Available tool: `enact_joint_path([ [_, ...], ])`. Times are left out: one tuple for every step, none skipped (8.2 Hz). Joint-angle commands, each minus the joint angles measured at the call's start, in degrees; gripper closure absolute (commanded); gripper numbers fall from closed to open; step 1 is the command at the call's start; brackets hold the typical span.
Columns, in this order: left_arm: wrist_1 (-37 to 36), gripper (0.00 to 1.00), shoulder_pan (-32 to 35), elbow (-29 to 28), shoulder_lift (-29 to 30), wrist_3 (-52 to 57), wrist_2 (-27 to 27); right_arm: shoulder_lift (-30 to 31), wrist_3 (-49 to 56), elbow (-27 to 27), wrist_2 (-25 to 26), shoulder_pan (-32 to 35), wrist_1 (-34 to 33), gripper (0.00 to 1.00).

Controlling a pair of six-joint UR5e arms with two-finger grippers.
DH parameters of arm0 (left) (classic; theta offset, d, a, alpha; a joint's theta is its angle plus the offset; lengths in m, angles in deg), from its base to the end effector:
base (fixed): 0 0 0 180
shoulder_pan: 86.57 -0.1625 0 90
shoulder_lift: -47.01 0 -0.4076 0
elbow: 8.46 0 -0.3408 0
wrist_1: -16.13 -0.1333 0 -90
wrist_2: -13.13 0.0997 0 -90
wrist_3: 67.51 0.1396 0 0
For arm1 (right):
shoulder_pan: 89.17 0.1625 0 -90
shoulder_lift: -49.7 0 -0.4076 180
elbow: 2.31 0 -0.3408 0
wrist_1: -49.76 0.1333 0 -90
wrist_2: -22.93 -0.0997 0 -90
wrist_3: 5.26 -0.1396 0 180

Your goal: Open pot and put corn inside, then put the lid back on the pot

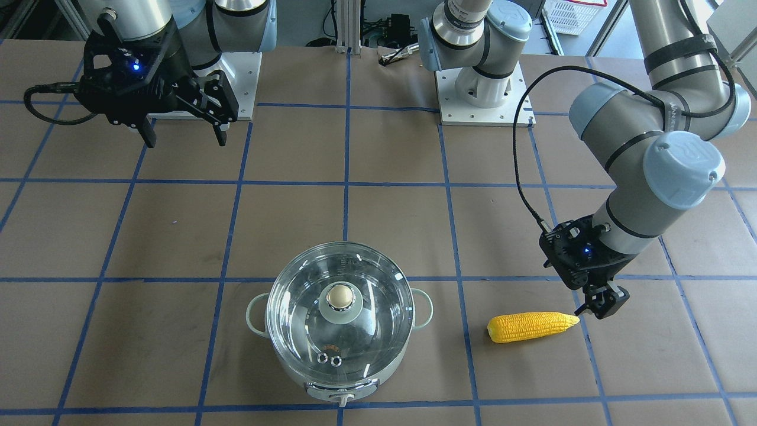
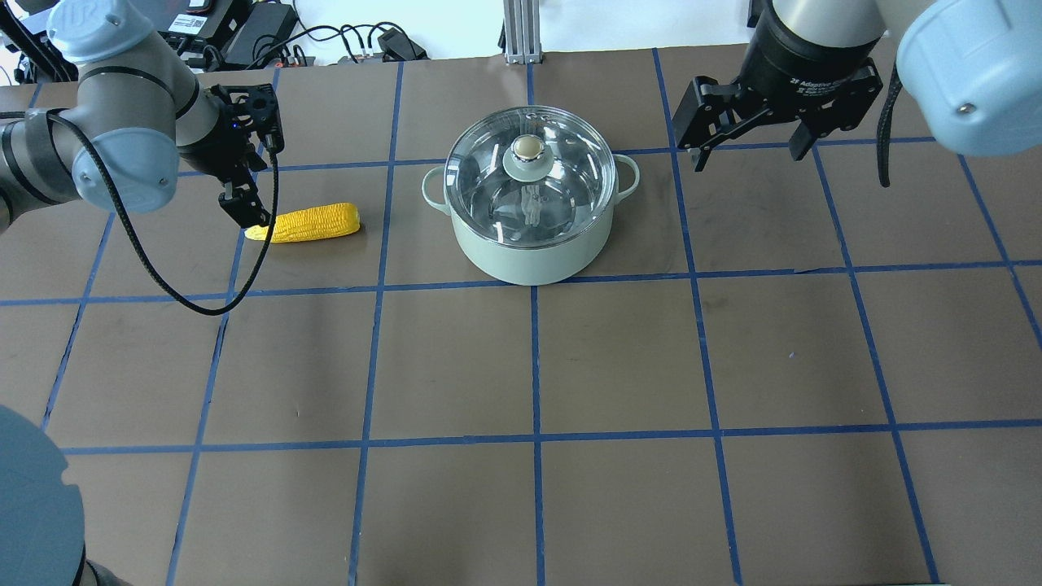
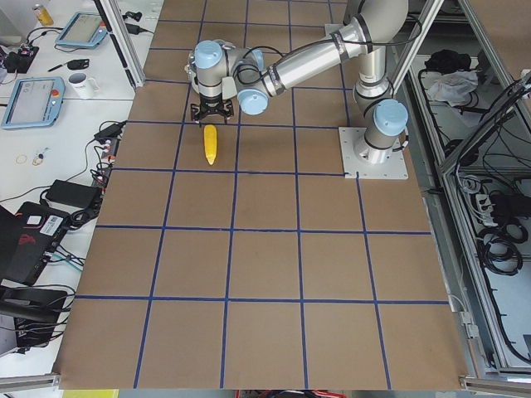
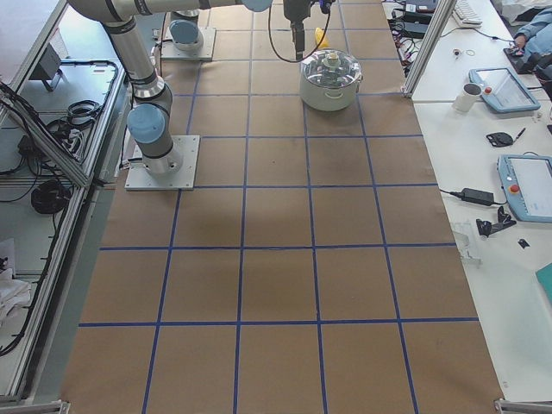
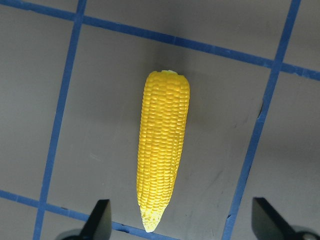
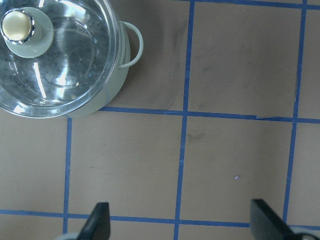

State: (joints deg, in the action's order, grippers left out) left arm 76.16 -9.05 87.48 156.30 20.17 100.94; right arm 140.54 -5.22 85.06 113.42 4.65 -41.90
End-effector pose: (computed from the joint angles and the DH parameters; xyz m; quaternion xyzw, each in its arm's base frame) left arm -0.0157 -0.5707 0.2712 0.6101 0.7910 -0.0412 0.0195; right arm 0.1615 -0.4362 0.4606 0.0335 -0.9984 0.0449 0.0028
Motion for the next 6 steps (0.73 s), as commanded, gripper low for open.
enact_joint_path([
  [-3.23,0.0,0.0,-0.05,4.16,8.62,-0.27,0.04,0.66,0.16,-0.74,0.14,0.08,0.0],
  [-4.74,0.0,0.0,-0.05,5.91,10.91,-0.36,-0.66,0.4,0.08,-0.84,0.22,-0.61,0.0],
  [-5.71,0.0,0.0,-0.05,6.89,11.37,-0.36,-1.1,-0.13,-0.1,-0.93,-0.04,-2.53,0.0],
  [-7.11,0.0,0.0,-0.05,7.42,11.38,-0.36,-1.02,-0.22,-0.18,-0.93,-0.12,-2.9,0.0],
  [-7.38,0.0,0.0,-0.05,8.3,11.38,-0.36,-1.54,-0.22,0.16,-1.54,-0.56,-2.99,0.0],
  [-7.47,0.0,0.0,-0.05,9.44,11.38,-0.36,-2.94,-0.31,0.08,-2.06,-0.65,-3.08,0.0],
])
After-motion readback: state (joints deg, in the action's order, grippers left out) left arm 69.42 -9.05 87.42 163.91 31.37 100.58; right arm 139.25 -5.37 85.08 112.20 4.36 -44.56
